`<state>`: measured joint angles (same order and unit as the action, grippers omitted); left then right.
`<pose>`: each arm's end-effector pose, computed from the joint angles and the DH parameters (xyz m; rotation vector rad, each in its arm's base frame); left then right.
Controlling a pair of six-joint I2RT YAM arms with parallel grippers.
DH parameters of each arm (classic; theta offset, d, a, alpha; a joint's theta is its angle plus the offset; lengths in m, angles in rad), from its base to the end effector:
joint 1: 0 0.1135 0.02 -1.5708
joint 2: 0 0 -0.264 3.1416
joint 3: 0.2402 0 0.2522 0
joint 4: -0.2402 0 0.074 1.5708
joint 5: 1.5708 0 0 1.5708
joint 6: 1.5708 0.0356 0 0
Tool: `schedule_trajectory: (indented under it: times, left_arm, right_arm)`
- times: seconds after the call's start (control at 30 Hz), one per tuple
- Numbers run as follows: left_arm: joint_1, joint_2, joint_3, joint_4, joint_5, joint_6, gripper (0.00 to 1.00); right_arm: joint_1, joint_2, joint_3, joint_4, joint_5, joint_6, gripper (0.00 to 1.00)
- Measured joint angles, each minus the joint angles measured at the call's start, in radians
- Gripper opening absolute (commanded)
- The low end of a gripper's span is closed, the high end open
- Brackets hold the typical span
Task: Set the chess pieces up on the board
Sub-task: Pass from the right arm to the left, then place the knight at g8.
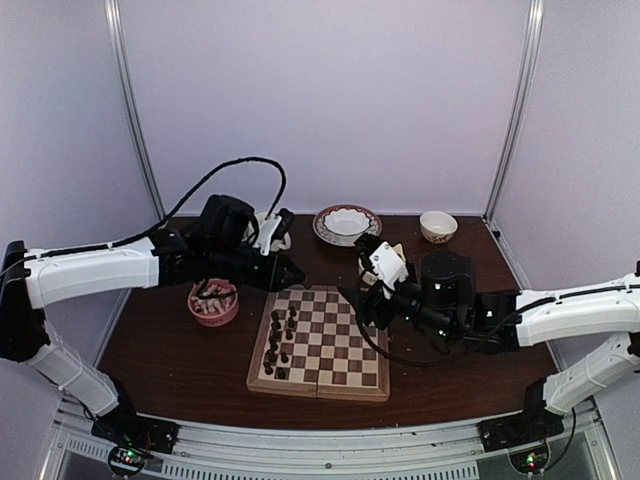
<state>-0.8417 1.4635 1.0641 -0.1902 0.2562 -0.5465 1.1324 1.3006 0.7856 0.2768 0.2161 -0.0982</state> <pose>0.2137 -0.2528 0.2757 0.5028 2.2882 -1.0300 0.1334 0.2666 0.2738 -0.9287 1.5843 0.5387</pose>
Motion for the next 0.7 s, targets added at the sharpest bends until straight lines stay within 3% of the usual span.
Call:
schedule_trajectory:
  times: [0.17,0.43,0.7]
  left_arm:
    - [0.001,0.024,0.218,-0.240,-0.179,0.043,0.00]
    - [0.019,0.202,0.517,-0.560,-0.373,0.104,0.00]
    - [0.058,0.346,0.636,-0.676,-0.463,0.197,0.00]
  right_arm:
    - [-0.012,-0.051,-0.032,0.011,0.135,0.064,0.70]
    - [-0.031,-0.066,-0.049,0.010,0.225,0.168,0.70]
    - [-0.032,-0.066,-0.050,0.008,0.238,0.208,0.70]
